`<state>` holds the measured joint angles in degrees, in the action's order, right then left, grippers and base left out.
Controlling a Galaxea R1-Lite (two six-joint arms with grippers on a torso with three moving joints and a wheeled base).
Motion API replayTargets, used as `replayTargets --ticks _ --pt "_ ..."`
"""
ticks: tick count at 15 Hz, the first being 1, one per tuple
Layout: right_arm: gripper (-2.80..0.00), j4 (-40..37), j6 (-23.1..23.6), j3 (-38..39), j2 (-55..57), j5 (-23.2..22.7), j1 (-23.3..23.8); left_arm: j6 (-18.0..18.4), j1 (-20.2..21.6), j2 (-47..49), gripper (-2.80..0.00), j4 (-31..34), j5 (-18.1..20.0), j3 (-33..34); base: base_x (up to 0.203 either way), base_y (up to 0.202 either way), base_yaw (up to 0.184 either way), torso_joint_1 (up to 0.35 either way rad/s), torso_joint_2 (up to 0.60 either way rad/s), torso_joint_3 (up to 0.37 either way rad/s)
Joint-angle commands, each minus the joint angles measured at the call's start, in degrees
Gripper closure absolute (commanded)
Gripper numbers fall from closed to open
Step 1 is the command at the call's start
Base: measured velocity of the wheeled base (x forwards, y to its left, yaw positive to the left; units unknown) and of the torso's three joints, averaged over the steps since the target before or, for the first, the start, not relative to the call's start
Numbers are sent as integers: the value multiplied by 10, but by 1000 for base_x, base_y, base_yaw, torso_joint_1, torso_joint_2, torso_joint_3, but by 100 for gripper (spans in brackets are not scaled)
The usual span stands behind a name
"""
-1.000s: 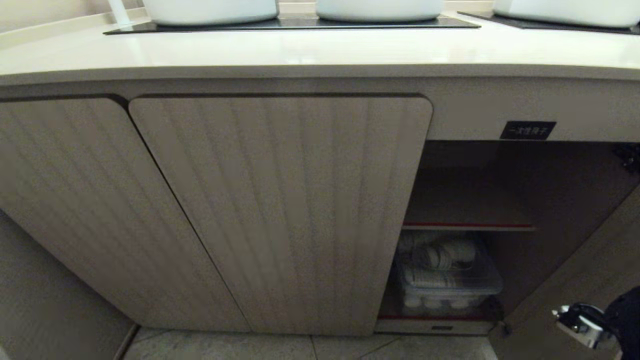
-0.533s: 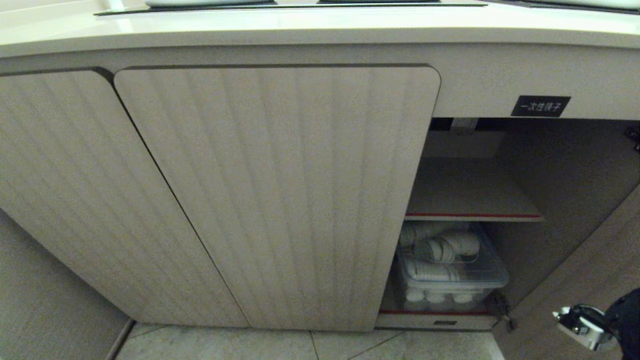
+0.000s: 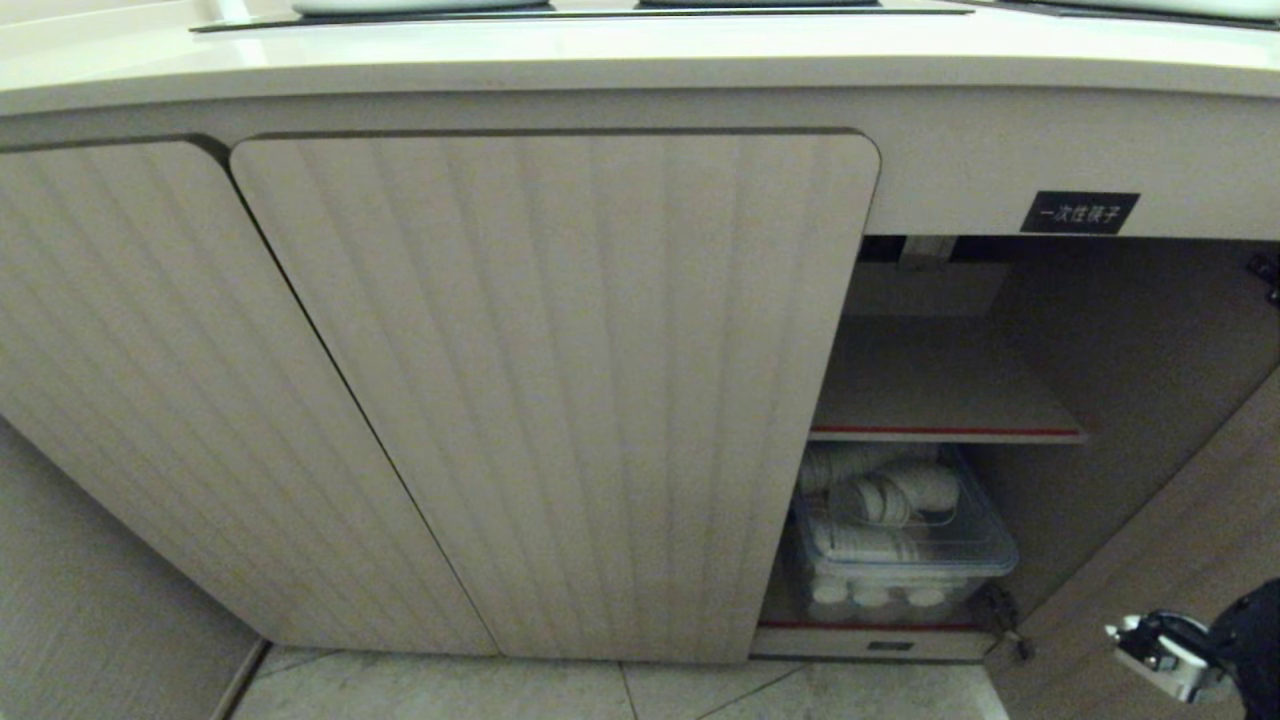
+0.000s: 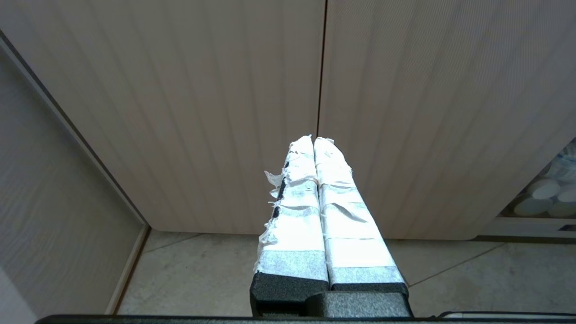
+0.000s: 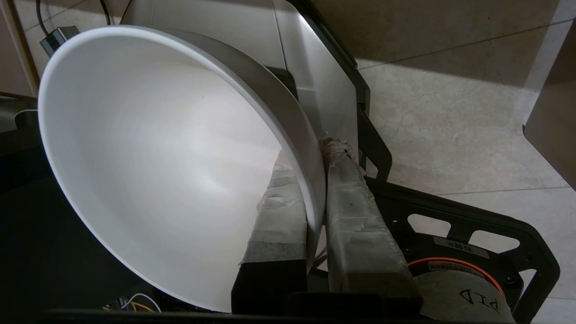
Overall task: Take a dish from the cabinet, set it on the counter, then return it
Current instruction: Put it back into the cabinet
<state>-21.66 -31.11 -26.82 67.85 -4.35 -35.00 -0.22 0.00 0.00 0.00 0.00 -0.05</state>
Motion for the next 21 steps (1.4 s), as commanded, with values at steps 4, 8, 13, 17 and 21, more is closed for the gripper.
replayTargets --ticks 4,8,13,17,21 --pt "0 -1 -2 0 1 0 0 0 0 0 0 0 0 0 0 0 0 0 0 0" --pt "0 -1 -2 0 1 1 0 0 0 0 0 -1 0 0 0 0 0 0 0 0" --pt "0 2 3 -11 2 11 0 0 0 0 0 0 0 0 0 0 0 0 0 0" --pt "0 1 3 -16 3 10 0 0 0 0 0 0 0 0 0 0 0 0 0 0" --pt "0 2 1 -18 4 11 0 0 0 0 0 0 0 0 0 0 0 0 0 0"
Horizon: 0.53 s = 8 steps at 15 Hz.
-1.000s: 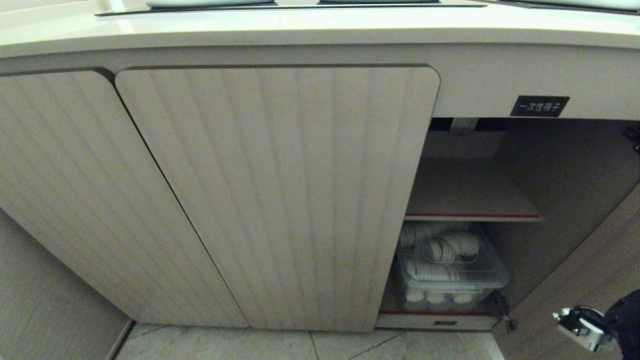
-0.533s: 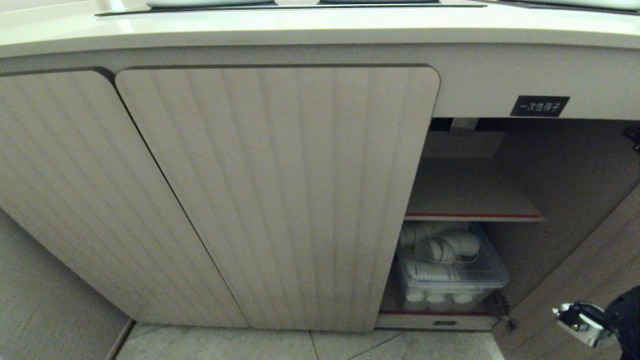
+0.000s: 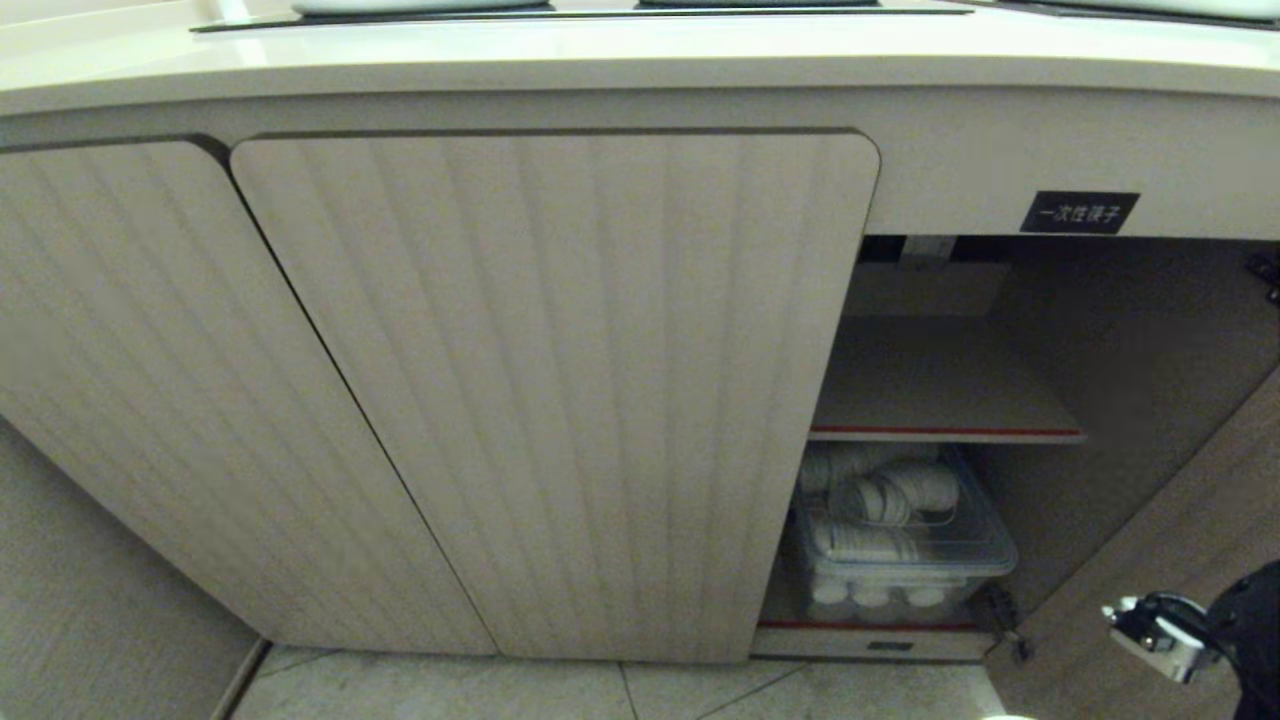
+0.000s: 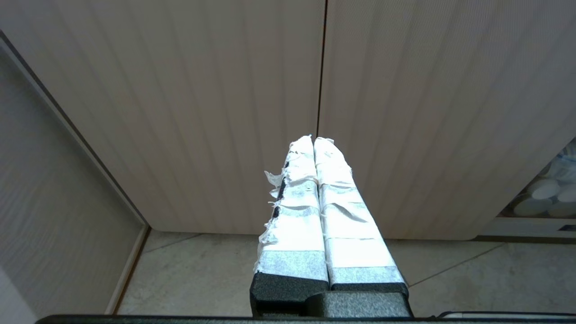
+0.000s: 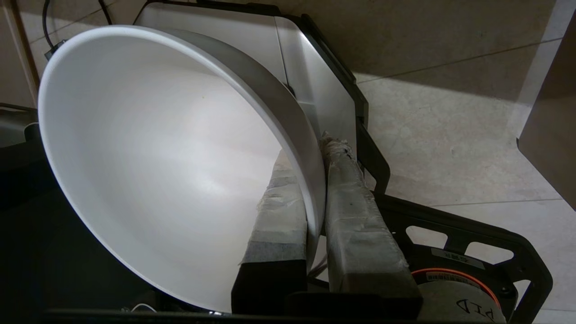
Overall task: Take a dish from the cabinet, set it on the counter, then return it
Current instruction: Put it back into the cabinet
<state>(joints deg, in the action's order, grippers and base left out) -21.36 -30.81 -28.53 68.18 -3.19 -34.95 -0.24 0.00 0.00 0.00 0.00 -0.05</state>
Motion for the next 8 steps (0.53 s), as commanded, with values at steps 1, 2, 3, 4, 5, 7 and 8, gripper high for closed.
replayTargets --ticks 1,2,3,4,5,7,8 --pt "0 -2 -4 -2 1 -1 0 0 0 0 0 0 0 0 0 0 0 0 0 0" --pt "0 -2 -7 -5 1 -2 0 0 0 0 0 0 0 0 0 0 0 0 0 0" --pt "0 -1 -7 -4 2 -1 1 0 0 0 0 0 0 0 0 0 0 0 0 0" --pt "0 -1 -7 -6 3 -1 1 0 0 0 0 -1 0 0 0 0 0 0 0 0" --pt "0 -1 -7 -9 8 -1 1 0 0 0 0 0 0 0 0 0 0 0 0 0" --pt "0 -3 -8 -20 16 -1 4 0 0 0 0 -1 0 0 0 0 0 0 0 0" --pt "0 -3 -9 -28 23 -1 7 0 0 0 0 -1 0 0 0 0 0 0 0 0"
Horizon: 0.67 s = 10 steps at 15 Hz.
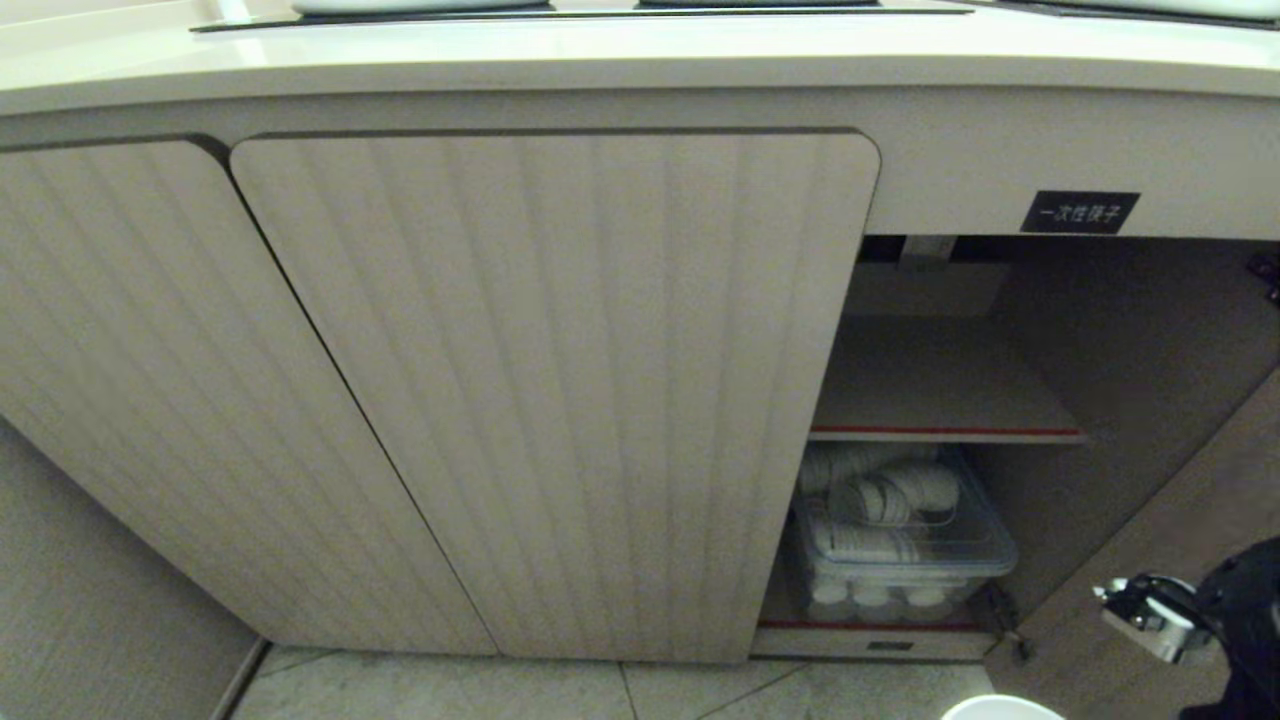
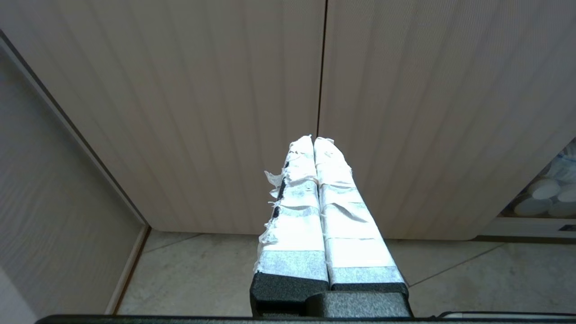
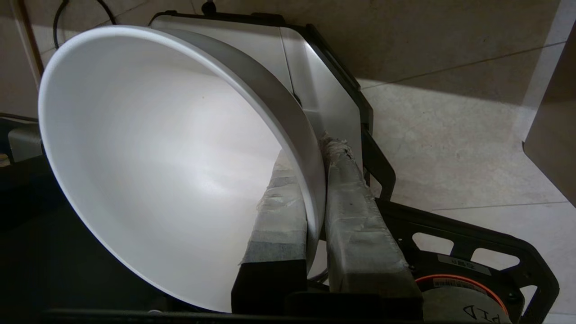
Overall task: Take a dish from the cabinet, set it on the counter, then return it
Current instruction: Put it back into the cabinet
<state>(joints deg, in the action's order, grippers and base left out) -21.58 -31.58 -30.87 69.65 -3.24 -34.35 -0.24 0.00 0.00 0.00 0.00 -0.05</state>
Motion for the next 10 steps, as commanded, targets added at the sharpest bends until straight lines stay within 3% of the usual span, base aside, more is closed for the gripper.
replayTargets --ticks 1,3,10 --pt "0 -1 -7 -14 20 0 8 0 0 0 0 0 0 0 0 0 0 0 0 0" --pt "0 -1 -43 -33 43 1 15 0 0 0 0 0 0 0 0 0 0 0 0 0" --pt "0 -2 -88 -42 75 2 50 0 0 0 0 -1 0 0 0 0 0 0 0 0"
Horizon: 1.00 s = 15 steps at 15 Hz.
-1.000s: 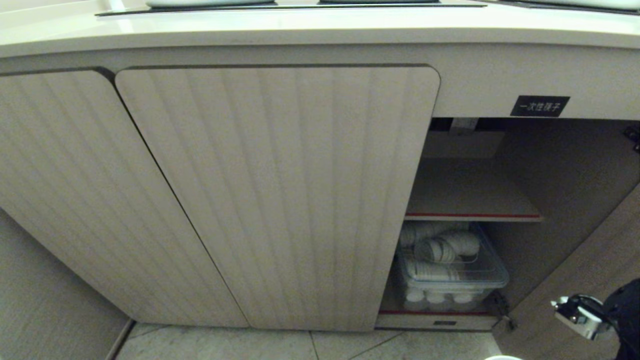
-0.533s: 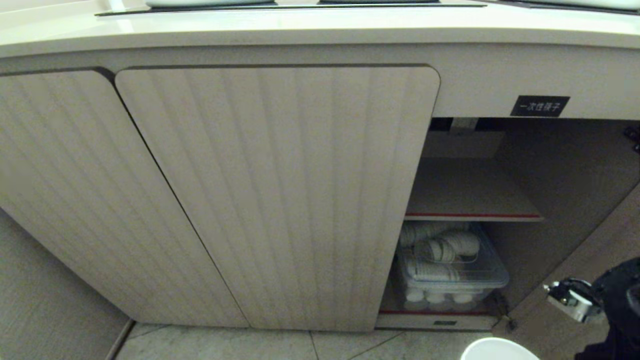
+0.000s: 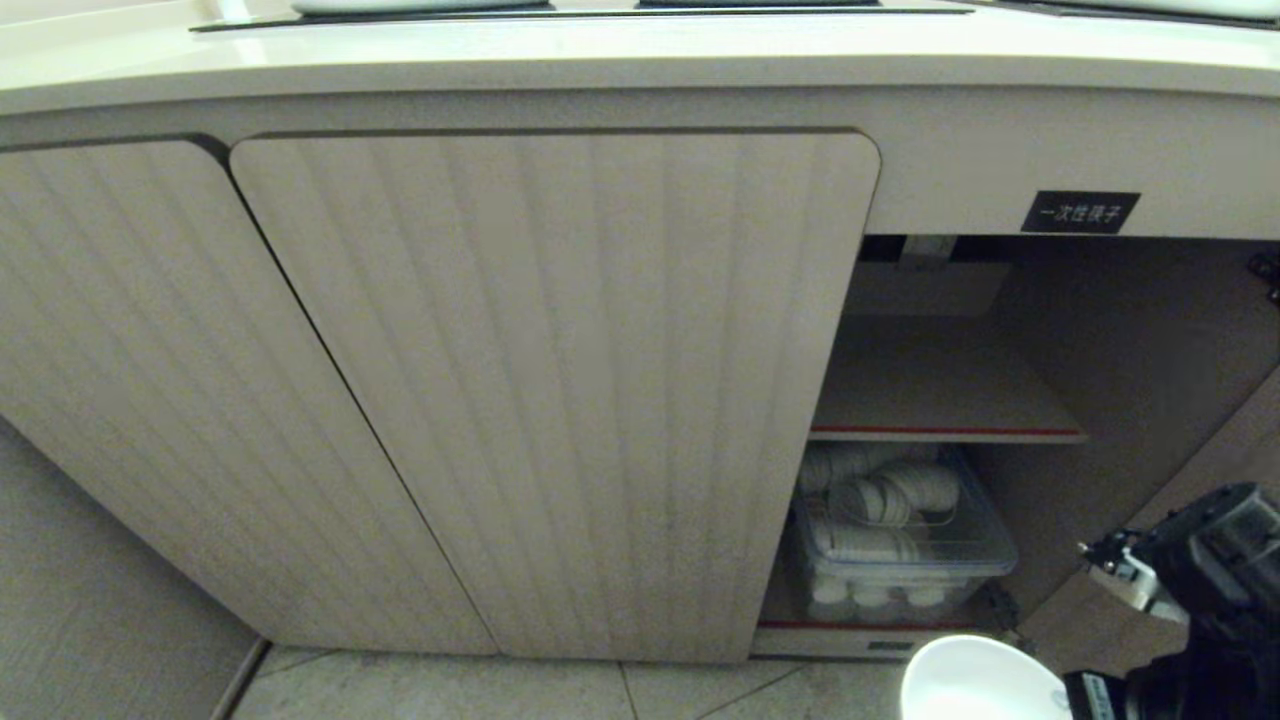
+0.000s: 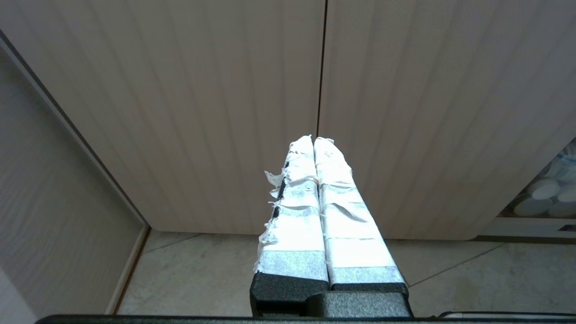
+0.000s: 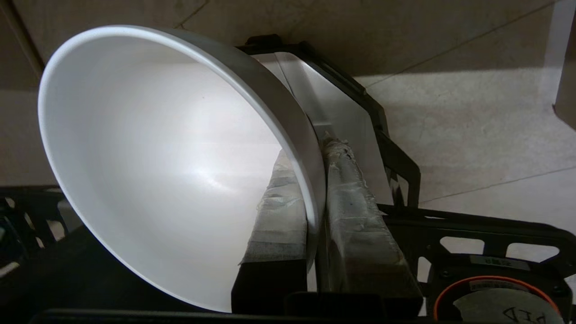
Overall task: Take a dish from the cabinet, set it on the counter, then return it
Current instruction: Put it back into the cabinet
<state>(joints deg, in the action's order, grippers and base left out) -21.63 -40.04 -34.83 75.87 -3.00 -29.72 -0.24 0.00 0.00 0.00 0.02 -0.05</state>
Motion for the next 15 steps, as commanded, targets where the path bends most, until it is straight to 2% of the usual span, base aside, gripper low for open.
replayTargets --ticks 1,5,11,15 --pt "0 -1 -12 -10 20 1 10 0 0 0 0 0 0 0 0 0 0 0 0 0" --pt "0 2 -66 -47 77 50 21 0 0 0 0 -1 0 0 0 0 0 0 0 0" --pt "0 4 -135 -111 133 76 22 0 0 0 0 0 0 0 0 0 0 0 0 0" --pt "0 52 -141 -108 146 82 53 0 0 0 0 0 0 0 0 0 0 0 0 0"
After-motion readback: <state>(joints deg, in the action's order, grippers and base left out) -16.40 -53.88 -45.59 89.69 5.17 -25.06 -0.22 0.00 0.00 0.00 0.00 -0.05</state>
